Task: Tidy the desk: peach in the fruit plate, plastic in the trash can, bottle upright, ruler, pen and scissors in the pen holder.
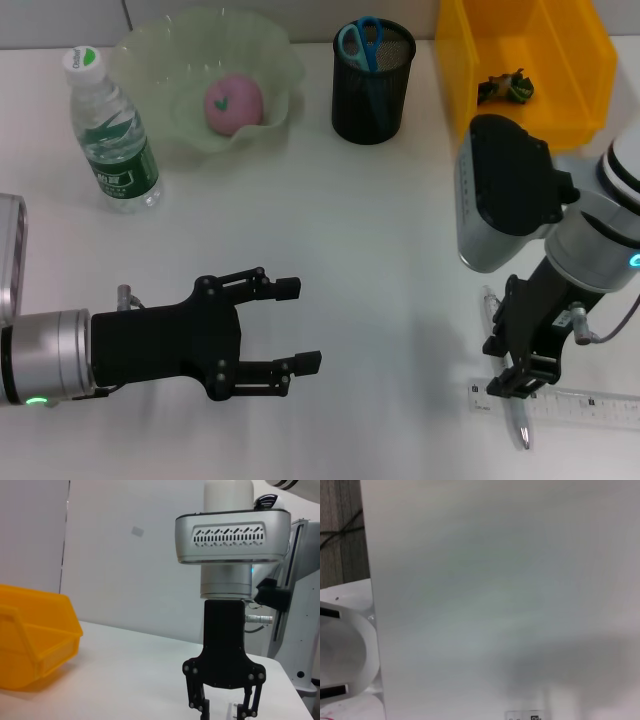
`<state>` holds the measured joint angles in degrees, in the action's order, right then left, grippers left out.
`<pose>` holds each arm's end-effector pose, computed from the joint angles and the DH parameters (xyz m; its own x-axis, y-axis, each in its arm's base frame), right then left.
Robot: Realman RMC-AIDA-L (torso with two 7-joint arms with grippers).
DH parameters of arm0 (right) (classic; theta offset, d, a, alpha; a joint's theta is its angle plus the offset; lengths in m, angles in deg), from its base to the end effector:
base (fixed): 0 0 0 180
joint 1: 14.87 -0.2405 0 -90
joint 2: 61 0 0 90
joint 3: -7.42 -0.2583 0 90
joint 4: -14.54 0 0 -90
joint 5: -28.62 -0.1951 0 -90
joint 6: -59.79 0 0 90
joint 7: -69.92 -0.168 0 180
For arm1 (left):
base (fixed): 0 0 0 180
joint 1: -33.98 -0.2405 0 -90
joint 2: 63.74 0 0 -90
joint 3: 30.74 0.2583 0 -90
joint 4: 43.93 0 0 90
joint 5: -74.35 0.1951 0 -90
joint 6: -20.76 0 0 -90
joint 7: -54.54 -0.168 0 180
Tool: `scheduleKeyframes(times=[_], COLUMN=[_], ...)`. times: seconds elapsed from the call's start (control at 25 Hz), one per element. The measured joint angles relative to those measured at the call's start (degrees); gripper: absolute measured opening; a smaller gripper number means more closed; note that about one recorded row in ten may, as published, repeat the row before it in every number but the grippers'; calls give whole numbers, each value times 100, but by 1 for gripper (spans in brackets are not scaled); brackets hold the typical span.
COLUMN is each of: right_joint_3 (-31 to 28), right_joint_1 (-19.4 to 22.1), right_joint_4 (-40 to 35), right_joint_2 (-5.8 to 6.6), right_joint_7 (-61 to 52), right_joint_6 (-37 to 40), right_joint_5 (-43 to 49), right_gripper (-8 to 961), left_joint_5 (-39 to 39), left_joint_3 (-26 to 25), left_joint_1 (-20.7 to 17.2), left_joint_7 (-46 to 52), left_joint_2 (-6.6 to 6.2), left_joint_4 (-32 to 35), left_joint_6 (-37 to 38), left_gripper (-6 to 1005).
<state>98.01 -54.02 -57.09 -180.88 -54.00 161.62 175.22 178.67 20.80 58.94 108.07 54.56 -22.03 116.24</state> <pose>0.1916 0.2956 -0.0578 0.8035 -0.1510 0.5758 -0.2004 -0.9794 0.0228 -0.2523 0.2531 -0.0642 0.7931 0.1746 0.5835 0.2430 -0.9692 -0.0402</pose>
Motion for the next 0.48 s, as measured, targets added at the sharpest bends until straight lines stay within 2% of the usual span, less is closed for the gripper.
scheduleKeyframes(times=[0.4,0.48], right_joint_3=[565,734], right_joint_1=[-162,-165], right_joint_4=[-82,-134], right_joint_2=[-1,0], right_joint_7=[-502,-671], right_joint_6=[64,53], right_joint_5=[38,105], right_gripper=[444,512], left_joint_5=[0,0], left_joint_3=[-59,-59], left_joint_1=[4,4], left_joint_7=[6,6], left_joint_2=[-10,-10], left_joint_4=[11,11], left_joint_6=[-12,-12], left_gripper=[832,832])
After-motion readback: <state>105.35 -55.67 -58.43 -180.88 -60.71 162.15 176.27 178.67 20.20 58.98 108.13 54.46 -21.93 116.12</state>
